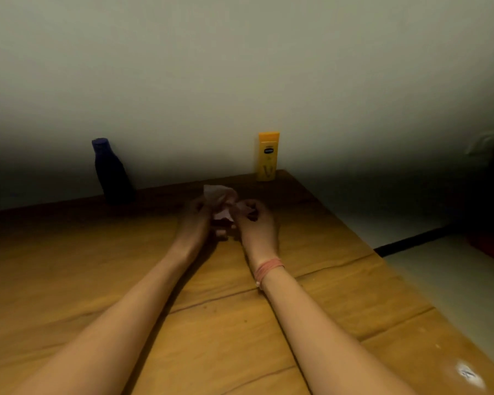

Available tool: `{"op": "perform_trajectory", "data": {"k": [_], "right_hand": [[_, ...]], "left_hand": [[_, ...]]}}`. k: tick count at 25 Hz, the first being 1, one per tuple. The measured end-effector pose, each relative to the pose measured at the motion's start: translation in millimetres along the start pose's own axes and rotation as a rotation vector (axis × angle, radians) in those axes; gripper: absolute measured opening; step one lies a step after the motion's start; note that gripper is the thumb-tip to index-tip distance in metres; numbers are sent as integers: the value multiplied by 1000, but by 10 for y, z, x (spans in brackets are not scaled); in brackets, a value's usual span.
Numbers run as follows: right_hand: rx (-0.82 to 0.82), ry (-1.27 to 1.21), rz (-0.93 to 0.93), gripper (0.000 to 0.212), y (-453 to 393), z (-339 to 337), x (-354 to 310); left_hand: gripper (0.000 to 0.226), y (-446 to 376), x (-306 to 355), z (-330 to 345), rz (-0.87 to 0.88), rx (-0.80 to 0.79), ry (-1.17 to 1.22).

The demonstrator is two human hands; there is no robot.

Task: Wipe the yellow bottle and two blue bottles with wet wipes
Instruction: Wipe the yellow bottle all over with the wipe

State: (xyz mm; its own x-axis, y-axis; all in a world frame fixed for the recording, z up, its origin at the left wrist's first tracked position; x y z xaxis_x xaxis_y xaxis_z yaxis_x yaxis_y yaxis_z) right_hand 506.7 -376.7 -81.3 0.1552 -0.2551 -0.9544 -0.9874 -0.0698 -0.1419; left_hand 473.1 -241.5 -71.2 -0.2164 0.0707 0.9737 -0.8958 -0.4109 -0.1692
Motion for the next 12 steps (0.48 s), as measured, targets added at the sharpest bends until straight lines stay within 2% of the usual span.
{"op": "perform_trajectory", "data": {"k": [5, 8, 12], "right_hand": [[203, -330, 198, 14, -127, -320, 235], [235, -446, 258, 12, -124, -354, 291], [273, -497, 296, 11, -118, -369, 343]], "left_hand": [[24, -522, 180, 440, 174, 84, -58], [32, -1079, 306, 702, 217, 201, -366], [54, -1528, 397, 1127, 293, 77, -525]]}}
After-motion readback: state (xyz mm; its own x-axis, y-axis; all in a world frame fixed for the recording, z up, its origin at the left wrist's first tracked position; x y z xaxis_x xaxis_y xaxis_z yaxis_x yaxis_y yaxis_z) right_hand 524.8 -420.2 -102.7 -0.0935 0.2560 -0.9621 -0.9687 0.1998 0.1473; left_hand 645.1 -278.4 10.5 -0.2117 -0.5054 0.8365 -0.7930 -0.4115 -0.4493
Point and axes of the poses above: each hand's wrist, its own y-axis away from the middle knuckle, its own z-axis out of the palm, x = y × z, the point moved 7 cm from there along -y, towards the middle knuckle, and after that the axes turned 11 degrees about y, right-handed, at the moved point
